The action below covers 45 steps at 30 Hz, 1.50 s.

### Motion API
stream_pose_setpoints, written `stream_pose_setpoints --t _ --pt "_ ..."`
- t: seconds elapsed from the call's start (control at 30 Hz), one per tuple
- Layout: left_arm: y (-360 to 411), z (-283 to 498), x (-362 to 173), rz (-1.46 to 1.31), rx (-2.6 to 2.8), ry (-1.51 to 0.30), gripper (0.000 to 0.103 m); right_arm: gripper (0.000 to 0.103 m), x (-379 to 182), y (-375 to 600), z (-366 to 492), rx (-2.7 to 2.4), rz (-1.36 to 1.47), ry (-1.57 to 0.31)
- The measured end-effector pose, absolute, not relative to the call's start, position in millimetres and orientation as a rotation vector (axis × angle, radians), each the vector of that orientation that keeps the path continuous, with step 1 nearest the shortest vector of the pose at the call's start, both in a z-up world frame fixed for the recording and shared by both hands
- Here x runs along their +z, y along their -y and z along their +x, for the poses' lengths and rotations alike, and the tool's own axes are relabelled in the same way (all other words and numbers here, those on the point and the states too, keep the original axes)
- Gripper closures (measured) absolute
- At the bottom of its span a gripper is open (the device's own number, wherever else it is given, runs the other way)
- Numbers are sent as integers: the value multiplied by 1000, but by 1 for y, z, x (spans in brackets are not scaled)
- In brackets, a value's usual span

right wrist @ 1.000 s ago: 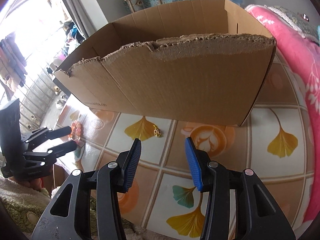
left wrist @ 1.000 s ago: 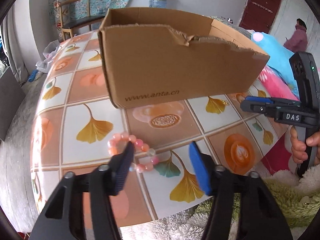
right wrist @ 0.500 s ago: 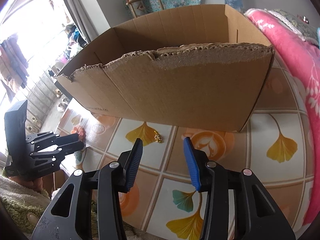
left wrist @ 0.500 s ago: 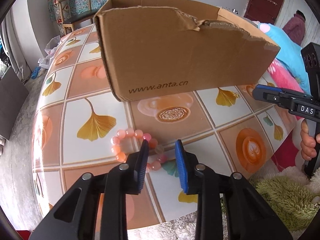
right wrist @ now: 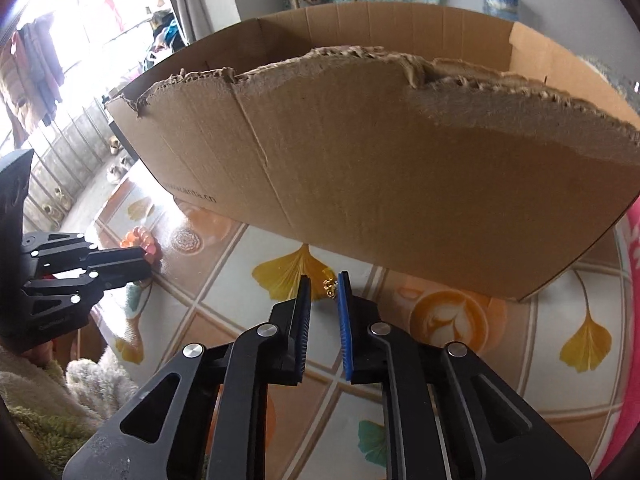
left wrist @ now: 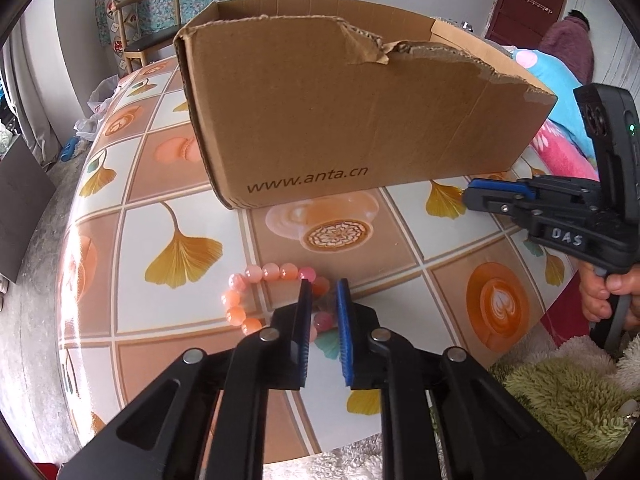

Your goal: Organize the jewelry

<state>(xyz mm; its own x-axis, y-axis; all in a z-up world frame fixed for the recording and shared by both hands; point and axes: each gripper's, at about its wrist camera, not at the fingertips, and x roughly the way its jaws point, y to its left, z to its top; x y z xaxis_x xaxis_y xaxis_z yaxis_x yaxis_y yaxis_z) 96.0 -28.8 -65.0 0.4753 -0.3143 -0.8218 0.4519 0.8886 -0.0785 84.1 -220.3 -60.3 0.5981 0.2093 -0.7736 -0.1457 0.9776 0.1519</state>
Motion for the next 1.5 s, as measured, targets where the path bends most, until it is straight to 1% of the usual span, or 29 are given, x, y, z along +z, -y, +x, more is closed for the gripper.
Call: stream_pose_setpoints --t 0.07,0.13,0.37,0.4,0.43,0.5,0.53,1.0,1.07,1.13,1.2,1.37,1.5 --pt "30 95 -65 157 -477 -965 91 100 -60 218 85 187 41 -904" --pt "31 94 -65 154 -489 -962 91 103 -61 216 85 182 33 -901" --pt "32 88 -64 146 -525 -967 91 103 -57 234 77 178 142 -890" --pt "31 88 -63 146 -528 -969 89 103 -56 237 76 177 149 -886" --pt "31 87 -63 147 -531 -972 84 103 -54 239 73 176 161 -879" --pt "31 86 -63 151 -534 -977 76 103 -51 242 71 176 179 -872" --pt "31 86 -63 159 -531 -980 74 103 -49 244 70 178 188 -868" --pt "30 93 -65 169 -475 -975 74 103 -26 278 51 204 317 -817" --pt "29 93 -65 167 -471 -968 75 103 -24 284 49 226 376 -805" --pt "29 93 -66 180 -456 -958 86 103 -21 287 48 244 418 -793" --pt "25 94 -66 164 -455 -957 94 103 -16 292 46 255 448 -779" --pt "17 95 -65 135 -447 -931 94 103 -7 289 44 258 447 -761" --pt "12 87 -45 128 -454 -867 94 103 3 284 41 275 431 -751"
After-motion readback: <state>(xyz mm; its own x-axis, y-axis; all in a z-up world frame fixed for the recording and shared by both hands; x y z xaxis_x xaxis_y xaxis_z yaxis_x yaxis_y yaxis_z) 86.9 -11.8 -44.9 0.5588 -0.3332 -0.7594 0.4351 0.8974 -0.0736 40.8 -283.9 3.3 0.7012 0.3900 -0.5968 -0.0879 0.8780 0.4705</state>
